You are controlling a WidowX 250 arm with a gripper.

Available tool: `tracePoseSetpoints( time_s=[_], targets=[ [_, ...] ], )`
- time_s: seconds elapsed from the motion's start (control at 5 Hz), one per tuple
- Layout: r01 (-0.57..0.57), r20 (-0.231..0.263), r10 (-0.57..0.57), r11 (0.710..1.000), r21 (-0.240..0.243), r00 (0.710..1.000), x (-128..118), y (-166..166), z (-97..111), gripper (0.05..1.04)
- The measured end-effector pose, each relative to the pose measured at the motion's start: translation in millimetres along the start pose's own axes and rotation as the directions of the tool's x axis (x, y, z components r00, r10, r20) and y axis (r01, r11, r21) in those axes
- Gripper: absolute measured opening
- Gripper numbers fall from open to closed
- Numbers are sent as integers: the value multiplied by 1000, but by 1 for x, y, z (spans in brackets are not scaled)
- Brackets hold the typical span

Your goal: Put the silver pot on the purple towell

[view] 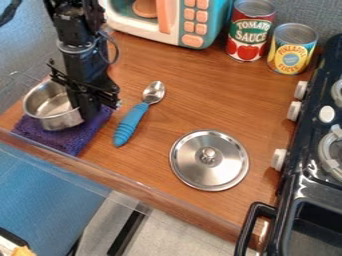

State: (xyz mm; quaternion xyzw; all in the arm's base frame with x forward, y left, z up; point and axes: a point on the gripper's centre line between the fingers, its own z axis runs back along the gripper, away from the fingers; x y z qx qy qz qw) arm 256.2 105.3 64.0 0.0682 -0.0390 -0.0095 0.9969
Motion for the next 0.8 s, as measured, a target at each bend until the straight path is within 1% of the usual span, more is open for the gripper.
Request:
tracePoseSetpoints(
  time_s=[0.2, 0.4, 0.6, 0.8],
  targets=[
    [-3, -12, 3, 1000, -8, 1000, -3, 1, -1, 112],
    [18, -12, -18, 999, -46, 1000, -6, -6, 0, 277],
    [29, 88, -24, 998, -55, 996, -5, -11, 24, 559],
    [61, 187, -49, 996, -63, 981, -8, -17, 52, 866]
  ],
)
